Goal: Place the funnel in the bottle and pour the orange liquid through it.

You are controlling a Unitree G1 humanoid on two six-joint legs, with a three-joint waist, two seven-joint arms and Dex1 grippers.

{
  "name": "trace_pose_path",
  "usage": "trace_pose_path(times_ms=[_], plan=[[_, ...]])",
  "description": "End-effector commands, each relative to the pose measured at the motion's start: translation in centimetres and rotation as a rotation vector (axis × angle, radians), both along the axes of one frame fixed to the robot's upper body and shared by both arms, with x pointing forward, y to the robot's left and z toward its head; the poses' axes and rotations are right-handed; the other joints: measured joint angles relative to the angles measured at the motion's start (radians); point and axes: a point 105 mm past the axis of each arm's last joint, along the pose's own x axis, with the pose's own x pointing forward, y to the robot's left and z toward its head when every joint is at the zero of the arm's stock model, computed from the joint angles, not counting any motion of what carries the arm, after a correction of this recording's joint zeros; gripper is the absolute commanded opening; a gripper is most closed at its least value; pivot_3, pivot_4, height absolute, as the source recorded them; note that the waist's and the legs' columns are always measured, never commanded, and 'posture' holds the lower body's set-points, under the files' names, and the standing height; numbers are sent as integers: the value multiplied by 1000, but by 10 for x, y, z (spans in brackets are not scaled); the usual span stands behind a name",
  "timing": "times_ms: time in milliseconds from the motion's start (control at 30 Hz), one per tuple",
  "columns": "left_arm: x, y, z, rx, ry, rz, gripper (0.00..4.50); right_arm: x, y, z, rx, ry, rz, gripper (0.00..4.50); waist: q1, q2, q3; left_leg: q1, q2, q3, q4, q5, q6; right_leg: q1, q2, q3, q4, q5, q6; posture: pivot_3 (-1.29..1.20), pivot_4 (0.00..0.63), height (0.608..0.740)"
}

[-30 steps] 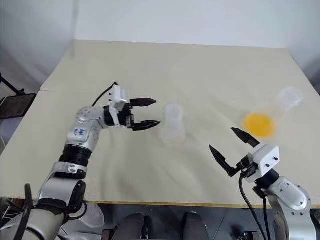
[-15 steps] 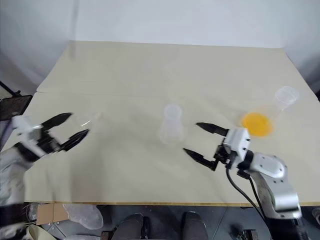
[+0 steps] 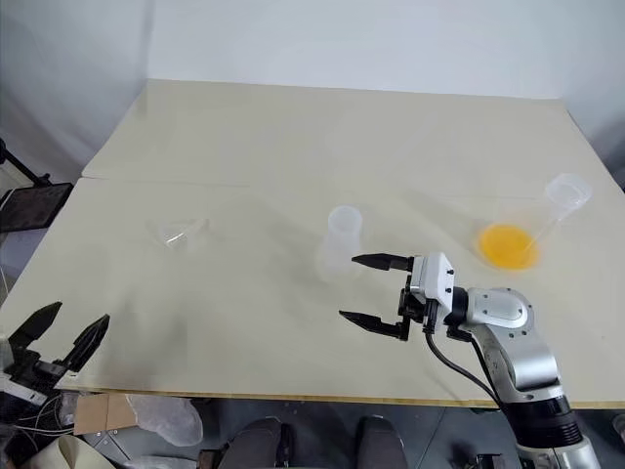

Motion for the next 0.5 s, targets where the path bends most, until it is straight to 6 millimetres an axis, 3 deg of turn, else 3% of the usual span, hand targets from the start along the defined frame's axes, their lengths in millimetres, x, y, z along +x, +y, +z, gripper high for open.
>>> trace_pose_path(times_ms=[33, 133, 300, 500], plan=[[48, -33, 19, 31, -97, -62, 4481, 4, -6, 7, -2, -47, -31, 4500, 1, 0, 0, 0, -1, -2, 0, 0, 0, 2, -1, -3, 1, 0, 0, 0, 150, 740], [69, -44, 17, -17, -77, -95, 4481, 5, -6, 7, -1, -48, -36, 4500, -2, 1, 0, 0, -1, -2, 0, 0, 0, 2, 0, -4, 2, 0, 0, 0, 150, 740], [122, -72, 14, -45, -44, -184, 4481, 1, -6, 7, -8, -46, -52, 4500, -3, 1, 0, -1, -1, -2, 0, 0, 0, 2, 2, -5, 1, 0, 0, 0, 150, 740], [142, -93, 14, -42, -25, -254, 4481, 0, -8, 9, 1, -53, -88, 4500, -4, 1, 0, -1, -2, -2, 0, 0, -1, 2, 4, -5, 1, 0, 1, 0, 150, 740]])
